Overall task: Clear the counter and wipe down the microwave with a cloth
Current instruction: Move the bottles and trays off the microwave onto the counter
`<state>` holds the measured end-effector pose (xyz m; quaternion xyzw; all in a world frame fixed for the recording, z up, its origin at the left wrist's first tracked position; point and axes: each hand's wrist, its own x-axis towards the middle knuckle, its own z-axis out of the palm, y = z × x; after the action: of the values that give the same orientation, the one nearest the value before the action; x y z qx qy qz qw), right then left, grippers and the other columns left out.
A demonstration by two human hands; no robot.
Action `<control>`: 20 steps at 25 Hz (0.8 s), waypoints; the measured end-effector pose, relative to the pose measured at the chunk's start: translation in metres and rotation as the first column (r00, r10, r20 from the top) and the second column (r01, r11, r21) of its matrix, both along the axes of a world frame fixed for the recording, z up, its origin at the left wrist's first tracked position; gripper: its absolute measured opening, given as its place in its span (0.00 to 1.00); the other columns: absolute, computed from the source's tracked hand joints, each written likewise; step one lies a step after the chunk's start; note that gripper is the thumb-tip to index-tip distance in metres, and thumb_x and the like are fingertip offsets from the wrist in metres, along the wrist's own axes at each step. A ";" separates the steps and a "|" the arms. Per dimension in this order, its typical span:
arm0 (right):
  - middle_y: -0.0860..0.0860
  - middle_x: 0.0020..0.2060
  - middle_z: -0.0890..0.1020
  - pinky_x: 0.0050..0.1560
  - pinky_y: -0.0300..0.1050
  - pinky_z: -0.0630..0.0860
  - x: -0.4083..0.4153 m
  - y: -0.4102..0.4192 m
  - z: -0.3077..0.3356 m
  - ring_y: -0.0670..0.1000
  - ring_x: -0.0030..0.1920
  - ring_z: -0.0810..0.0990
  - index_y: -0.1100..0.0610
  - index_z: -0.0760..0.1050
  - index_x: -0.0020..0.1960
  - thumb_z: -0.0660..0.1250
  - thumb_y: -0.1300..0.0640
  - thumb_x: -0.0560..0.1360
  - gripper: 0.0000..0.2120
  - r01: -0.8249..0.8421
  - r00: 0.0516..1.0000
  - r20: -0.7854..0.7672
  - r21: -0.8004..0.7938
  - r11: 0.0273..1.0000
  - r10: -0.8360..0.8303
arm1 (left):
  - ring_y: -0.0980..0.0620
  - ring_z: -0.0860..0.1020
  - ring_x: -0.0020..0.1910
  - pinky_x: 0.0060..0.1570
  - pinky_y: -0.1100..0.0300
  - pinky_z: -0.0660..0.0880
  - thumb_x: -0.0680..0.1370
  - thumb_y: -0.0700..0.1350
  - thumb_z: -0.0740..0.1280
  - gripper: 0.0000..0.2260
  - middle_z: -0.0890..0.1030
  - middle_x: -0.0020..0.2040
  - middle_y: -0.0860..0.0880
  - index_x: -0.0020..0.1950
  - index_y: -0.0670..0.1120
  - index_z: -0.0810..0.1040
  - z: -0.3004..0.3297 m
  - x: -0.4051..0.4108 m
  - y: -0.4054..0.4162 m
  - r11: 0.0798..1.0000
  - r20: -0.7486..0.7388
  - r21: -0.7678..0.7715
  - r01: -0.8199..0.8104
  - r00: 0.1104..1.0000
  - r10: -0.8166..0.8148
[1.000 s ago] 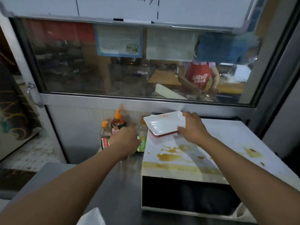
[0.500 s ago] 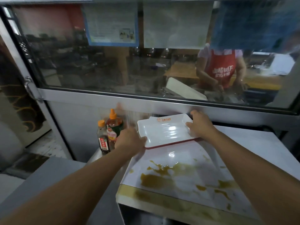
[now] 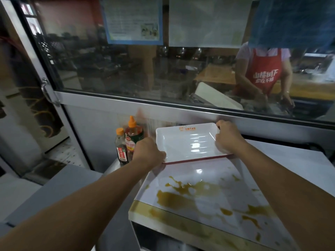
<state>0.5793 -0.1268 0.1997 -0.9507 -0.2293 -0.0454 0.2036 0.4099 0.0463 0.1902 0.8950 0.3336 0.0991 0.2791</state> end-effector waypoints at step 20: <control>0.60 0.57 0.77 0.51 0.46 0.72 -0.235 0.147 0.025 0.60 0.58 0.75 0.62 0.71 0.60 0.64 0.64 0.74 0.15 -0.269 0.963 0.015 0.020 0.963 0.268 | 0.46 0.82 0.40 0.40 0.56 0.80 0.67 0.39 0.70 0.07 0.83 0.39 0.43 0.44 0.42 0.78 0.027 -0.281 0.093 0.960 0.057 -0.017 -0.278 0.959 0.279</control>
<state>0.3442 0.0203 0.2242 -0.9083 -0.3567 -0.0257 0.2169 0.1288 0.1392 0.2173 0.8345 0.4482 0.1623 0.2763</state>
